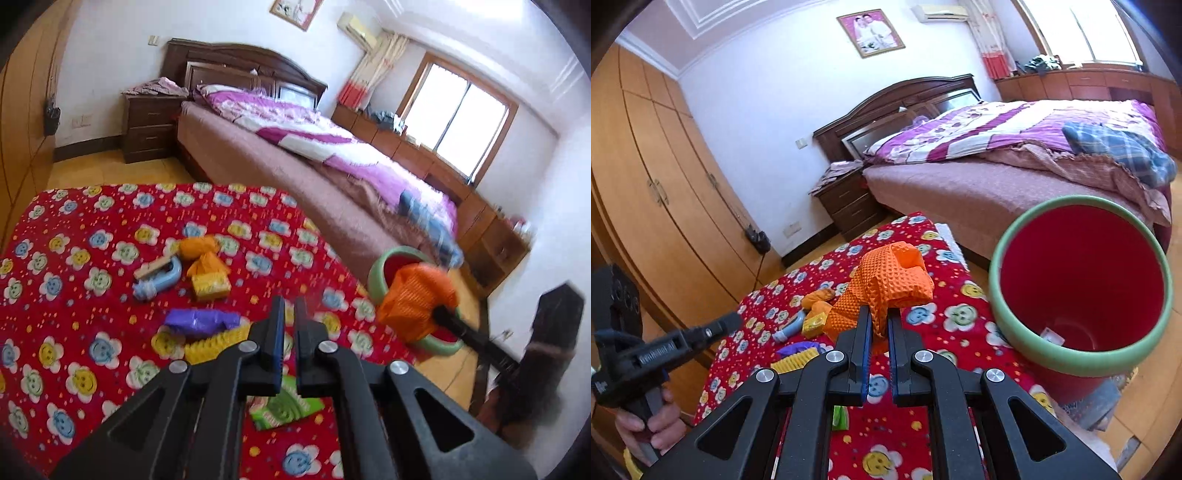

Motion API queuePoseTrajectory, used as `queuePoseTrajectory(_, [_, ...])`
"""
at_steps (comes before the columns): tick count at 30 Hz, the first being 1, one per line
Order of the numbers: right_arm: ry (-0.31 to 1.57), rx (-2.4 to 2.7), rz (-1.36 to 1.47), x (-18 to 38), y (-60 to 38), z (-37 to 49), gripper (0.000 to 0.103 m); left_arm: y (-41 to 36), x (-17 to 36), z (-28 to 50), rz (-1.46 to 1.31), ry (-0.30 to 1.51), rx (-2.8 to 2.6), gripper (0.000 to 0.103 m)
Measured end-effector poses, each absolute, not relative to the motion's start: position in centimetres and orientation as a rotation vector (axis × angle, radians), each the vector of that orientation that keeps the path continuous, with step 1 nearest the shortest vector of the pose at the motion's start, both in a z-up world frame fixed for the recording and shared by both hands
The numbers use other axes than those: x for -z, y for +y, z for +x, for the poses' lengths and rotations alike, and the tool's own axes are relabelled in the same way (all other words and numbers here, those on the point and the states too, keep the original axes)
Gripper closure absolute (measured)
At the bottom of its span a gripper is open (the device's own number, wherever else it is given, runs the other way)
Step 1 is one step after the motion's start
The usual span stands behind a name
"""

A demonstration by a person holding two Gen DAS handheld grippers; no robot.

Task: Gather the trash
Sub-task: 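Grasp the green mosquito-coil box with the left gripper while the right holds the orange net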

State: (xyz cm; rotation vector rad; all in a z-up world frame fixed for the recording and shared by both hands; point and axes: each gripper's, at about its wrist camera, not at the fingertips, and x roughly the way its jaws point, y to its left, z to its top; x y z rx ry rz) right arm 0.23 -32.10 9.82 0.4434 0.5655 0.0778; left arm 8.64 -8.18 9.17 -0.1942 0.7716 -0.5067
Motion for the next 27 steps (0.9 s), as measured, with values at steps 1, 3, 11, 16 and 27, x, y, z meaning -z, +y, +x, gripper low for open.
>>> queuePoseTrajectory(1, [0.564,-0.075,0.445,-9.8,-32.3,0.0,0.095,-8.3,-8.9,8.4,-0.184,0.78,0.505,0.093])
queuePoseTrajectory(3, [0.562,-0.071,0.446,-9.8,-32.6,-0.4,0.095,-8.6,-8.0,7.9,-0.151,0.801,0.505,0.074])
queuePoseTrajectory(11, [0.565,-0.063,0.446,-9.8,-33.3,-2.1,0.095,-10.6,-4.3,7.1,-0.011,0.898,0.497,0.07])
queuePoseTrajectory(16, [0.571,-0.051,0.445,-9.6,-33.8,-2.2,0.095,-11.0,-2.5,7.7,0.012,0.94,0.46,0.07])
queuePoseTrajectory(27, [0.596,-0.044,0.455,-8.8,-34.1,-2.1,0.095,-11.6,-0.4,8.5,0.016,0.959,0.425,0.084])
